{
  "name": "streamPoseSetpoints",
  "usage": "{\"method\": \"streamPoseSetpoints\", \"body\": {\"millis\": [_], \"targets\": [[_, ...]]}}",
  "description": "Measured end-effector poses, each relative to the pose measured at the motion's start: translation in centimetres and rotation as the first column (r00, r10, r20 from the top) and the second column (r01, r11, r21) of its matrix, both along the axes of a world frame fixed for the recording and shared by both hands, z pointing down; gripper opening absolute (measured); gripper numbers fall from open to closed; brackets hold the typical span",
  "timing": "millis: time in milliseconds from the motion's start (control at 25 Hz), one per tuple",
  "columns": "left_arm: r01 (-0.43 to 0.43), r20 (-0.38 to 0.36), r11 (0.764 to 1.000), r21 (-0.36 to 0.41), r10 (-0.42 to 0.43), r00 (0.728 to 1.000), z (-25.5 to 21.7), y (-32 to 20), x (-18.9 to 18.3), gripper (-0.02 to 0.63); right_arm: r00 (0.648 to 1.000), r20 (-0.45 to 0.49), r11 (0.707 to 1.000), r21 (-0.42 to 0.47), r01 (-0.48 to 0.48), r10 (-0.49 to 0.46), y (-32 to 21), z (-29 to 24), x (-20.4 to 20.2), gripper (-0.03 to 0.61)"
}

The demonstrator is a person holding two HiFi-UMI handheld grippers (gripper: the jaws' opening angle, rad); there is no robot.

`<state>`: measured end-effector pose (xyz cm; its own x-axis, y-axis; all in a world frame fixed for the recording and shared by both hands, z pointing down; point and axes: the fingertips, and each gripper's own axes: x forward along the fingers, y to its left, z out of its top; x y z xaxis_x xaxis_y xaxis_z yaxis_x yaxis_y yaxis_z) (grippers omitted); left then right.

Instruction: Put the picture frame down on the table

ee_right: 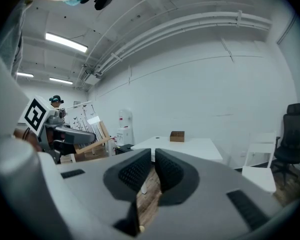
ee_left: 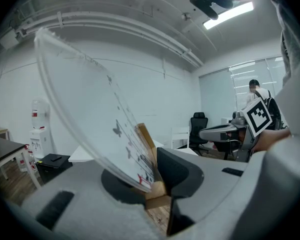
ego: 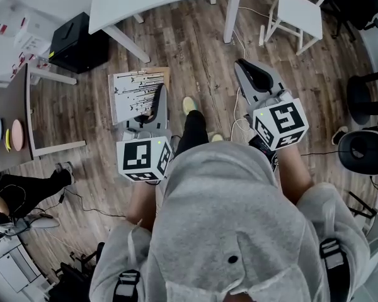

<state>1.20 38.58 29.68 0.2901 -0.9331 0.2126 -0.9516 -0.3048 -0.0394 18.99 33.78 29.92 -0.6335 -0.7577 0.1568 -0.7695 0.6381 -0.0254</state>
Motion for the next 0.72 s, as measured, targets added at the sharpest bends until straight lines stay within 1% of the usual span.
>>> {"method": "streamPoseSetpoints", "body": {"millis": [200,480,720], "targets": [[0.007,-0.008,1.0,-0.007,-0.007,1.0,0.3,-2.1,-1.0,0.087,1.0,0.0,1.0,-0.01,0.011,-0.011,-2.1,0.3,-1.1,0.043],[0.009,-0.028,1.0,-0.016,-0.009,1.0,0.3,-6.3,-2.2,0.087,1.0,-0.024,1.0,-0.018,0.015,-0.015,-6.3,0.3,-2.4,0.043],[0.007,-0.014,1.0,-0.015,-0.007,1.0,0.0,-9.5,-3.6,0.087,0.999,-0.035,1.0,-0.022,0.013,-0.014,-9.7,-0.2,-3.8,0.043]]}}
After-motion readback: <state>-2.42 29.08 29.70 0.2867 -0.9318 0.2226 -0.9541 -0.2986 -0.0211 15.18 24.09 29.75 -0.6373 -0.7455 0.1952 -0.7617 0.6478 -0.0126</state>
